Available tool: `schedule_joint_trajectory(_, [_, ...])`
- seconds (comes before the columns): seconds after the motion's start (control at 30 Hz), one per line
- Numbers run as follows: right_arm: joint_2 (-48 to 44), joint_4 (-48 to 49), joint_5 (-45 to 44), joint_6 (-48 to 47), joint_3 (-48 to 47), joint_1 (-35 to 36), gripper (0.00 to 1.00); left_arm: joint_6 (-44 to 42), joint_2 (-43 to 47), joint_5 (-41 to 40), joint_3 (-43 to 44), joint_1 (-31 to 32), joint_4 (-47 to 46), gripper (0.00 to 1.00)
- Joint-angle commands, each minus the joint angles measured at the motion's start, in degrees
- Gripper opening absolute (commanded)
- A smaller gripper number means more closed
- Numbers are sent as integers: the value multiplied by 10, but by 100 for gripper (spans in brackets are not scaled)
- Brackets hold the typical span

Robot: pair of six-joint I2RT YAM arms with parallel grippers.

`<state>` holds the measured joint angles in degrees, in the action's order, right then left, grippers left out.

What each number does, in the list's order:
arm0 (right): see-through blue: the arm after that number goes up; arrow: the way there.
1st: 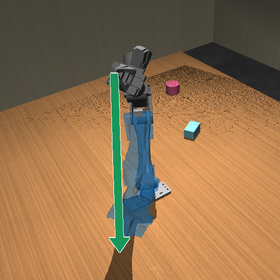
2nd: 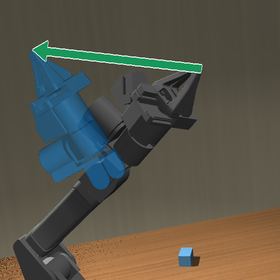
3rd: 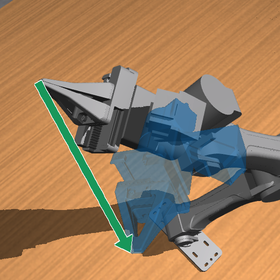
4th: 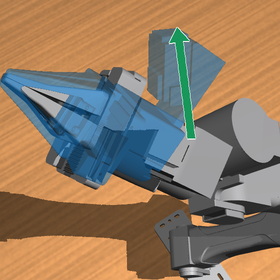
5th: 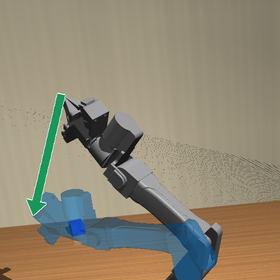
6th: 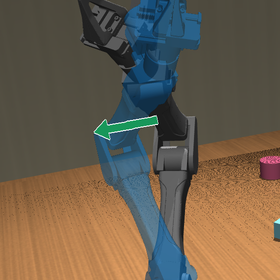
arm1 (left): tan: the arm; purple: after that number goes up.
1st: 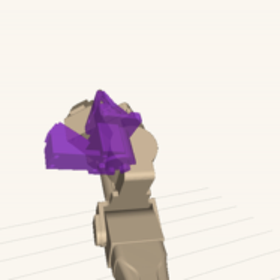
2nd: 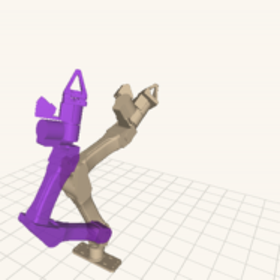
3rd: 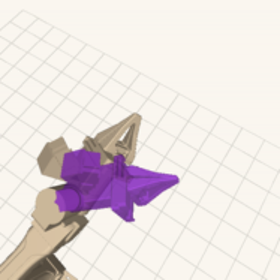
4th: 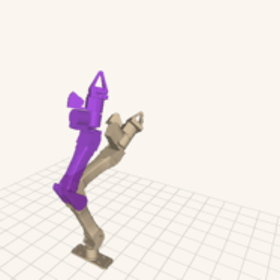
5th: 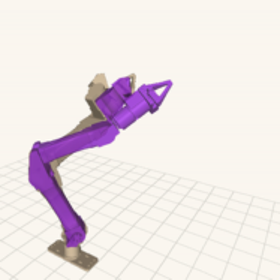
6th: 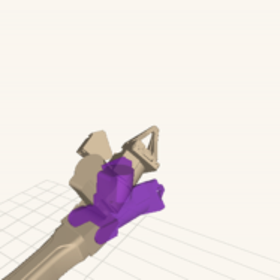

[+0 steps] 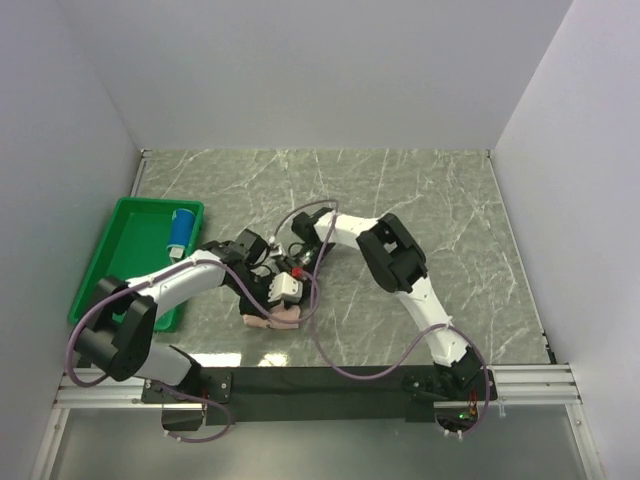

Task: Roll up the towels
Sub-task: Roll the towel

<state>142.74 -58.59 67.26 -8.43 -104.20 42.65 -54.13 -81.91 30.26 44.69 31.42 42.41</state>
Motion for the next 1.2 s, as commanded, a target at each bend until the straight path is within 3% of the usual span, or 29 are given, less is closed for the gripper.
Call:
schedule_joint_trajectory(0.0, [-52,39,-144,-17,-8,-58,50,7,-62,-45,-37,5,29,10])
schedule_joint_trajectory(0.07, [-102,65,-176,-17,20,-74,57,8,-74,-35,-33,2,38,9])
schedule_joint_trajectory(0.33, [-273,196,-191,35,202,-94,57,16,-114,15,5,-58,59,8])
schedule_joint_trajectory(0.47, [-406,389,-210,154,361,-124,55,11,-145,48,43,-91,84,8])
schedule_joint_trajectory(0.57, [-462,422,-224,163,392,-157,54,9,-172,67,65,-116,105,8])
schedule_joint_trajectory(0.87, [-591,414,-291,25,474,-130,56,15,-257,99,131,-150,132,7])
schedule_joint_trajectory(1.17, [-674,418,-448,-81,507,19,66,12,-326,103,180,-179,159,8])
